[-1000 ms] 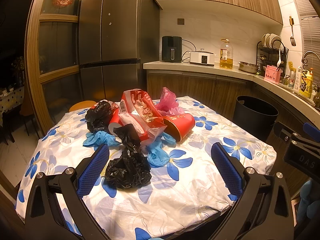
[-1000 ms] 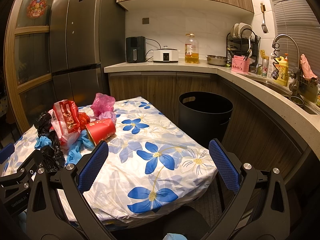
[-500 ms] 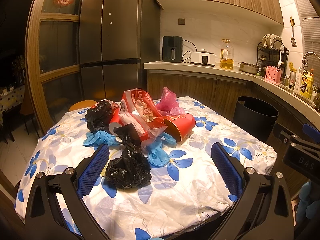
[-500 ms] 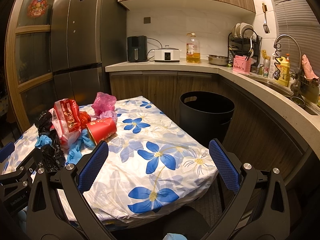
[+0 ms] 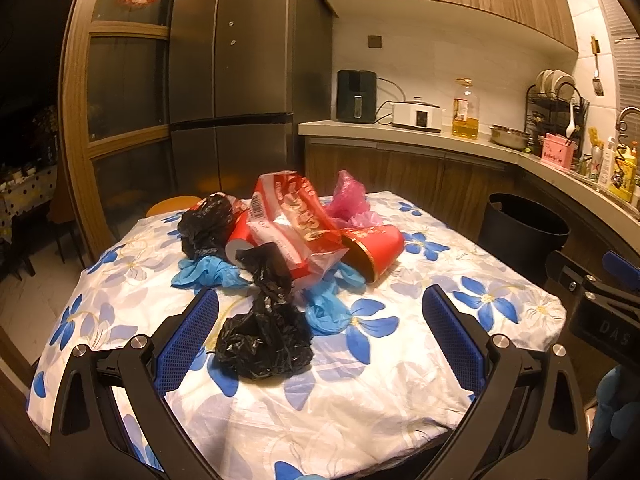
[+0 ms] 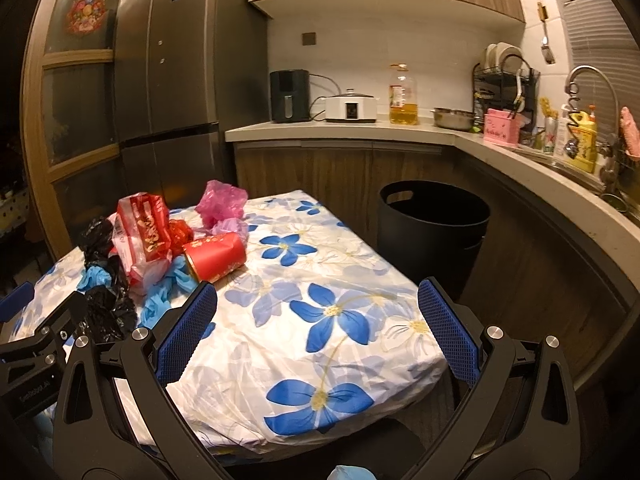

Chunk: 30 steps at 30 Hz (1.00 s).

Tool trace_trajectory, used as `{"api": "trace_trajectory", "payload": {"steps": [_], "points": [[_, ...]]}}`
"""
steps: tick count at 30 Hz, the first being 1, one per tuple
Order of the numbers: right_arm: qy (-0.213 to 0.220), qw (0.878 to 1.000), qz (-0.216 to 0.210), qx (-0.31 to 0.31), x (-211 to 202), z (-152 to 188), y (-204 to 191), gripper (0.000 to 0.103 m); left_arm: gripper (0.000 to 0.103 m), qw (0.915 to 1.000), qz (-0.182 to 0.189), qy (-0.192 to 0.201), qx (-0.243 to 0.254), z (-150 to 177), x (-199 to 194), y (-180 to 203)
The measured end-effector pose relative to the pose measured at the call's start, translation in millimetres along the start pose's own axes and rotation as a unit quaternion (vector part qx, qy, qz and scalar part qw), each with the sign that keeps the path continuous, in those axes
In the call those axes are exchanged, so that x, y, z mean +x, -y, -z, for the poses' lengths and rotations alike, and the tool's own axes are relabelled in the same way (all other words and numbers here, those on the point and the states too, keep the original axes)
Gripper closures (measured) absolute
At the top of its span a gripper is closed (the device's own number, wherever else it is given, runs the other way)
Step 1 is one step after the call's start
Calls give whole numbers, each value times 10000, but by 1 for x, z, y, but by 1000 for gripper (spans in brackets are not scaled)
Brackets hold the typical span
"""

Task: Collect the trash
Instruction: 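Grasp the black plastic bag with the left gripper while the right gripper grasps the red snack bag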

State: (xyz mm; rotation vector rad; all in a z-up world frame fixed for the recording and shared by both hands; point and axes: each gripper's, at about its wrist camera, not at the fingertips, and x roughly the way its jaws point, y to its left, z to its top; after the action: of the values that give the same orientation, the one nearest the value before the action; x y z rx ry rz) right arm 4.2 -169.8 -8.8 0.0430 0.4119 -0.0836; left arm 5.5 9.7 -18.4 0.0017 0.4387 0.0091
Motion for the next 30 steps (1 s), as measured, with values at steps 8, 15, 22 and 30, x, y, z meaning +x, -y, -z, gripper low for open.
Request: {"api": "trace_trajectory", "payload": {"steps": [8, 15, 22, 30], "points": [[95, 9987, -495, -81, 19, 8, -10, 4, 5, 9989, -336, -24, -319, 8, 15, -21], [78, 9956, -923, -154, 36, 13, -22, 4, 5, 9974, -483, -55, -533, 14, 37, -44], [-69, 9921, -1231, -246, 53, 19, -35, 5, 5, 9975, -416, -190, -532, 17, 60, -50], [-212, 9872, -1546, -333, 69, 26, -48, 11, 13, 9967, -333, -540, -501, 29, 79, -52]]}}
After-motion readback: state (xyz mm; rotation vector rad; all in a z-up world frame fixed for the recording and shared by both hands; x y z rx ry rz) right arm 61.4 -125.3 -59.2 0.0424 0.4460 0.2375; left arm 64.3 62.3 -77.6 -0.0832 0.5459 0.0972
